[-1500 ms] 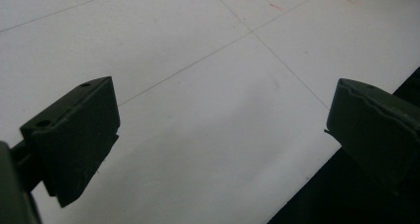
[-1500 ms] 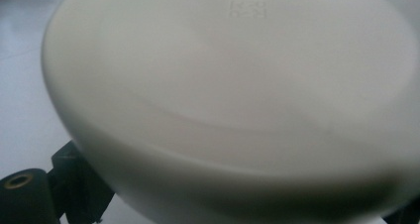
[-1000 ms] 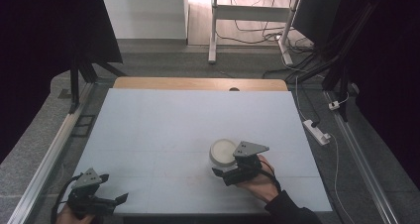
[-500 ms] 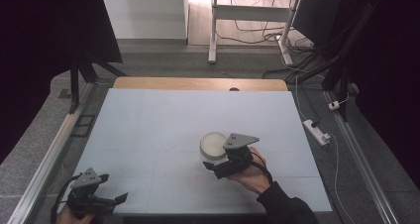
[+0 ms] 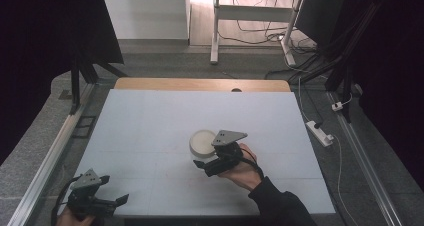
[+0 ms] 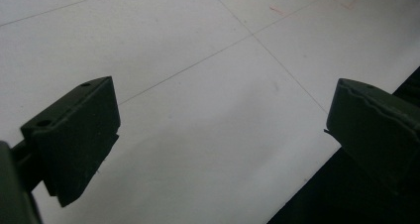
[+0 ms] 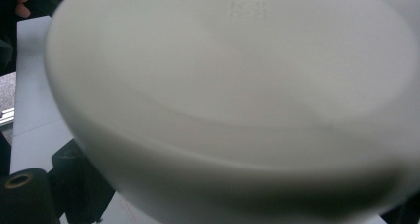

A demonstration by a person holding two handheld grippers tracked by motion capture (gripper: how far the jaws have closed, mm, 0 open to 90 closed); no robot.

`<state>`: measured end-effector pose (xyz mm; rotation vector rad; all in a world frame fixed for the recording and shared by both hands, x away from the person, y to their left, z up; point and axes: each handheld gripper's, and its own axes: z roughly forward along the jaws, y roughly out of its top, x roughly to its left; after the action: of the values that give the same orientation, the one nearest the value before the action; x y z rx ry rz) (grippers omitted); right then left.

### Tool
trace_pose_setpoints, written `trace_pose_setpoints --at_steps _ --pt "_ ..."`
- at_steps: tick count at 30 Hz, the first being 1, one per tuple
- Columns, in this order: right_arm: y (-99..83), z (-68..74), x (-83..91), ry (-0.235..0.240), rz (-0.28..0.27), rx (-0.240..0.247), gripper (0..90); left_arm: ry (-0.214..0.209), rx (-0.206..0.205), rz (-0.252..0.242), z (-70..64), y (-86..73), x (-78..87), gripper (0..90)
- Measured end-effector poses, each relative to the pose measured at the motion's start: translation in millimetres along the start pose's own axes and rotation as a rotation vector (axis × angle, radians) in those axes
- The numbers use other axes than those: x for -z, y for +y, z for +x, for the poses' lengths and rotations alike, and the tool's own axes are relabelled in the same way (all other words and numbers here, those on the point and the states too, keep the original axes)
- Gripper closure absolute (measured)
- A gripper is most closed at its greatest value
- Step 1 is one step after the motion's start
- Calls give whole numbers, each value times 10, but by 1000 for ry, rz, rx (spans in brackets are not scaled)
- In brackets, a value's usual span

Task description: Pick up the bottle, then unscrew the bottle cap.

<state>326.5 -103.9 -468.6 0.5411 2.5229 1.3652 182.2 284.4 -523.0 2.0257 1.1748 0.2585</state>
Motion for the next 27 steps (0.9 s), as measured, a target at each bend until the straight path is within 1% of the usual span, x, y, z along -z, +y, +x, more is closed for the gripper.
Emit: trace_pose_setpoints --at_steps 1,6,13,18,23,27 --pt "16 21 -26 4 3 3 67 0 0 0 0 0 0 12" --pt "25 50 -54 16 2 7 67 0 5 -1 2 0 0 11" --pt "14 53 -49 27 -2 -4 67 -7 16 -5 18 -1 6 8" --pt "18 64 -45 37 -6 -7 67 -7 16 -10 15 1 11 2" --pt "11 72 -48 39 -4 -3 67 -16 7 -30 2 20 10 0" --pt "6 78 -44 43 -4 2 67 -2 -13 -47 -8 64 29 0"
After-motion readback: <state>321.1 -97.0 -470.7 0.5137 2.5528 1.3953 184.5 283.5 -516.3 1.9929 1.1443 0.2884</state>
